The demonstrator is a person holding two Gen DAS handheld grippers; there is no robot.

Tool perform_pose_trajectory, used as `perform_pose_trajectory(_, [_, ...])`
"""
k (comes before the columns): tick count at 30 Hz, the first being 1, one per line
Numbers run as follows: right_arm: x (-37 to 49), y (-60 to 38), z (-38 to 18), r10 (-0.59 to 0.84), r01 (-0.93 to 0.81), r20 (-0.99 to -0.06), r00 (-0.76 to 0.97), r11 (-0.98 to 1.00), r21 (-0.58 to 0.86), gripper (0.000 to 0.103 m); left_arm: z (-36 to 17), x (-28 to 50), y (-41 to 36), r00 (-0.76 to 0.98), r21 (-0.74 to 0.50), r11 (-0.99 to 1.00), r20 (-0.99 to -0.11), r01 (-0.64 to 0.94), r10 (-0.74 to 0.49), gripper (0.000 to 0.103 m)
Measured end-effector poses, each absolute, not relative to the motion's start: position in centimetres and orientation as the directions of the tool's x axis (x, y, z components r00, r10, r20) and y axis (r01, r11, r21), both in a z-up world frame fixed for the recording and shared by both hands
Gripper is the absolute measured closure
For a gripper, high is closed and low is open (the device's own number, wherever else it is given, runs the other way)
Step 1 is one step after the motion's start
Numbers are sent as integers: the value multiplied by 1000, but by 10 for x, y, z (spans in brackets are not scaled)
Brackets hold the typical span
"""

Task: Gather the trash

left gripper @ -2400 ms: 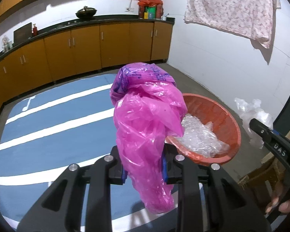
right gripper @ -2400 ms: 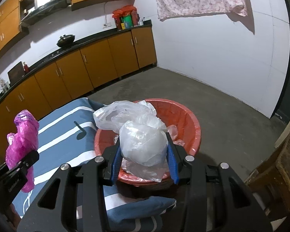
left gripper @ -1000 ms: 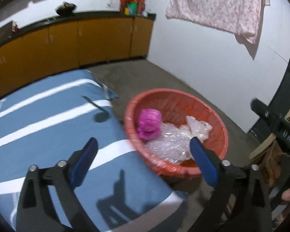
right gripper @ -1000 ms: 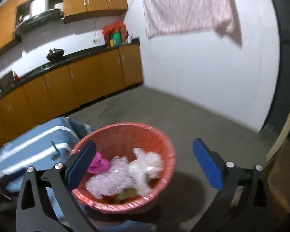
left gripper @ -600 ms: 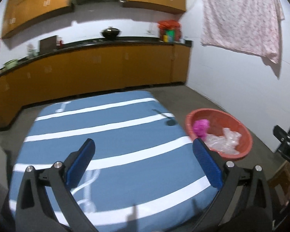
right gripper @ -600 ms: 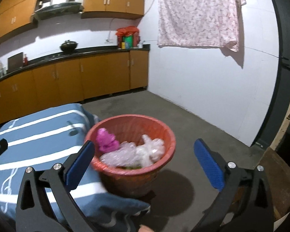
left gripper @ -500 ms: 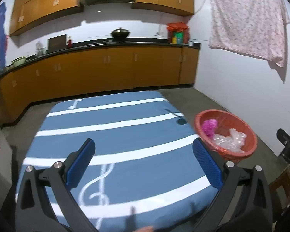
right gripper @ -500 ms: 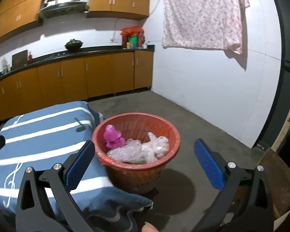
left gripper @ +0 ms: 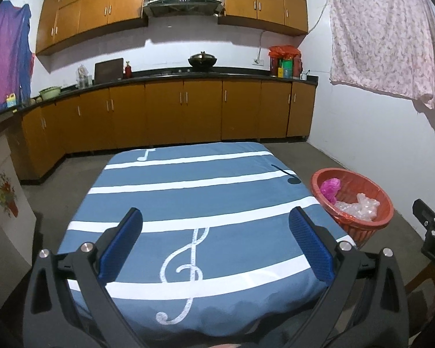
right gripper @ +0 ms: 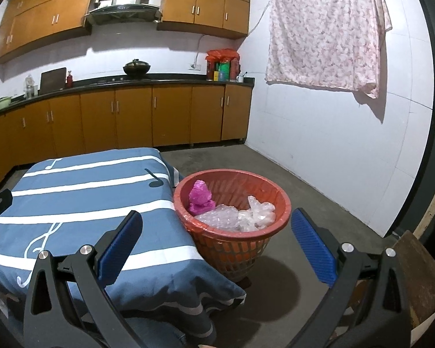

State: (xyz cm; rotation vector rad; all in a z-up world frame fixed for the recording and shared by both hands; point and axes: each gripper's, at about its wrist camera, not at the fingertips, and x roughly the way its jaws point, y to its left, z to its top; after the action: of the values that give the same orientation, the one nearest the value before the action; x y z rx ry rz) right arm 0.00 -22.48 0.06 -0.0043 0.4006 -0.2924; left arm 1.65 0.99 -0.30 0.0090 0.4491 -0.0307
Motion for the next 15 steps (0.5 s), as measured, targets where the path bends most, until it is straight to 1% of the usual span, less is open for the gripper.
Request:
perform_pose_trajectory(6, [-9,-214,-1,-279,270,-376,884,960,-77,2,-4,4,7,908,42,999,-418,18,2,4])
perform_pose_trajectory(15, [-17,-208,-2,-267,261,-374,888,963,-66,2,-9,-6,6,907,43,999,-422,20,0,4])
